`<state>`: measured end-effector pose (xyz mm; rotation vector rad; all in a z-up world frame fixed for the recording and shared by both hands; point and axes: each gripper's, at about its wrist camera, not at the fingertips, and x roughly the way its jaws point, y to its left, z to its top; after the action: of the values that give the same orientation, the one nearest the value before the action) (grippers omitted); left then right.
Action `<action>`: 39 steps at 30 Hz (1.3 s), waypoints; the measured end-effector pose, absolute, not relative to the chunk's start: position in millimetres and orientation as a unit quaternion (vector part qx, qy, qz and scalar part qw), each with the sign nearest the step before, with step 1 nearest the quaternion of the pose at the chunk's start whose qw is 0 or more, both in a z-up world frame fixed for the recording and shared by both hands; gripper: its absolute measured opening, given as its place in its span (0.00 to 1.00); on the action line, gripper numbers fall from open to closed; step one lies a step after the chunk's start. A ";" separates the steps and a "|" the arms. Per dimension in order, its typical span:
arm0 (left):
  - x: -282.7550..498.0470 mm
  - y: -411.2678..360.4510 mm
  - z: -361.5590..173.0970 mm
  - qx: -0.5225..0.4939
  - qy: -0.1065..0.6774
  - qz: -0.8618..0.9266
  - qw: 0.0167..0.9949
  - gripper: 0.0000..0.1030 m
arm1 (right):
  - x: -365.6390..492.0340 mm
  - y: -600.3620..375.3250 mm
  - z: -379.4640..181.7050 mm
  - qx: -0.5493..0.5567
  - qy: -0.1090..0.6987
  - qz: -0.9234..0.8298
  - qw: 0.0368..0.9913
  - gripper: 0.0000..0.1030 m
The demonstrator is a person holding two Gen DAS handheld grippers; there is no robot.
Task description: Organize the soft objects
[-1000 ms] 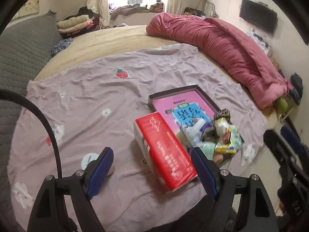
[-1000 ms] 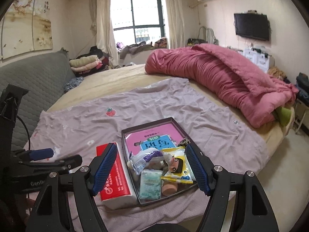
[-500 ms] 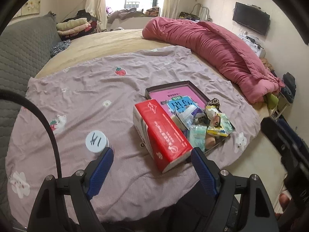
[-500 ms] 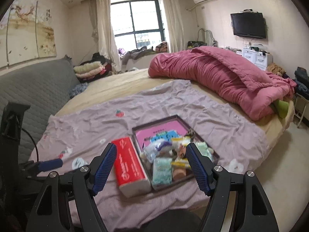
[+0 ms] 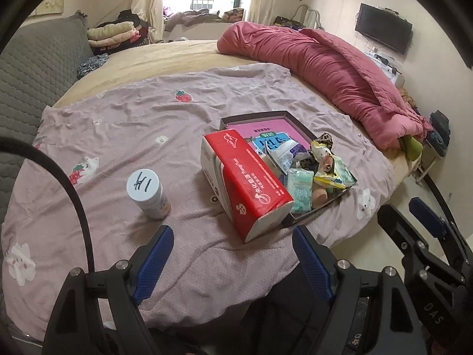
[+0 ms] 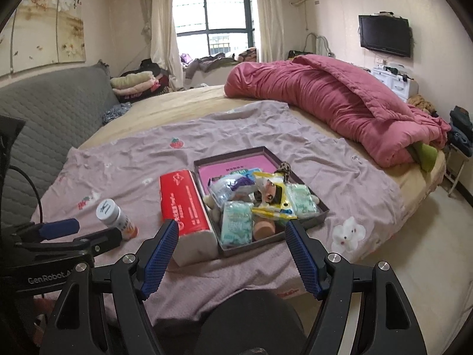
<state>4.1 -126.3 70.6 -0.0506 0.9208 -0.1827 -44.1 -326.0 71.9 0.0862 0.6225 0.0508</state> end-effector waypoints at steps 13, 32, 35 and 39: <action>-10.3 -140.4 57.5 0.007 0.452 -0.076 0.888 0.80 | -58.2 -334.7 56.7 0.044 0.330 0.007 0.943 0.73; -25.7 -142.3 61.0 -0.006 0.453 -0.080 0.888 0.80 | -75.6 -328.0 61.6 0.022 0.322 0.005 0.947 0.73; -26.2 -144.7 60.2 -0.004 0.453 -0.083 0.888 0.80 | -76.3 -328.8 61.6 0.022 0.323 0.007 0.946 0.73; -26.7 -145.4 61.0 0.000 0.451 -0.082 0.889 0.80 | -76.4 -329.5 60.7 0.023 0.325 0.007 0.945 0.73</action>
<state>-26.7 -145.4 61.0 -0.0003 0.9361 -0.1698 -76.4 -329.5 60.7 0.0470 0.6622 0.0148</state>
